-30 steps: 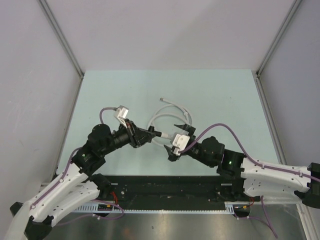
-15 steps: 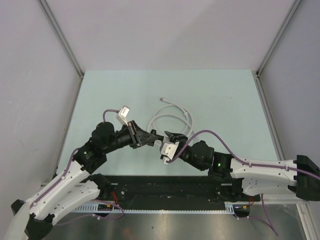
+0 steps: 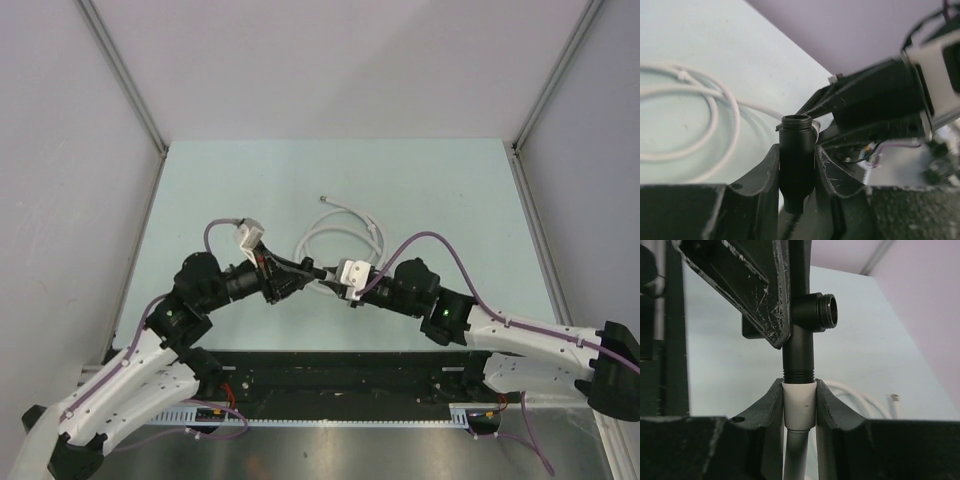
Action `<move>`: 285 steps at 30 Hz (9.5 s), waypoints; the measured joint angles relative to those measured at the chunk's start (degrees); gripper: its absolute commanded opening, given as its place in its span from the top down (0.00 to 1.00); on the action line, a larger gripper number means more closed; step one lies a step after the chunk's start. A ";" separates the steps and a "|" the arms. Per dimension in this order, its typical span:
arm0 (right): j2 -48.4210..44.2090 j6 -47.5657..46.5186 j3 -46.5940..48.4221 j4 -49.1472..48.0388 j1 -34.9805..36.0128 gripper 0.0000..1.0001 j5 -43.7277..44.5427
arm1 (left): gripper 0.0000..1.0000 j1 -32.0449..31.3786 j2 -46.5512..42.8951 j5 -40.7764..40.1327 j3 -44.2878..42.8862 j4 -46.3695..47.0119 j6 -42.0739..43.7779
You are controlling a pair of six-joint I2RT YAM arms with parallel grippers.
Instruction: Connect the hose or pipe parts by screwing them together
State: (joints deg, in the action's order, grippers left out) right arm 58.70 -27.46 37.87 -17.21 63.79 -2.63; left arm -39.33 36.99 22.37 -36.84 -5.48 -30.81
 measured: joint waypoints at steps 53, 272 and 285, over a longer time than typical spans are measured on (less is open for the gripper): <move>4.50 -19.02 0.15 -0.26 14.84 1.00 32.04 | 1.00 0.94 5.16 -1.29 -4.26 -11.02 -30.42; -10.08 28.94 7.89 21.33 -21.18 0.00 -8.68 | 1.00 6.03 5.60 -11.54 2.60 6.29 12.94; -11.37 34.32 7.91 30.71 -21.27 0.00 6.54 | 0.90 28.13 22.29 -9.16 8.39 -7.17 -2.40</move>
State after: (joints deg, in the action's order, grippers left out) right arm 47.33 6.85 45.78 13.50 42.52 3.90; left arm -11.20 59.29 13.21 -28.45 -12.64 -33.21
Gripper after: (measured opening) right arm 0.994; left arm 0.300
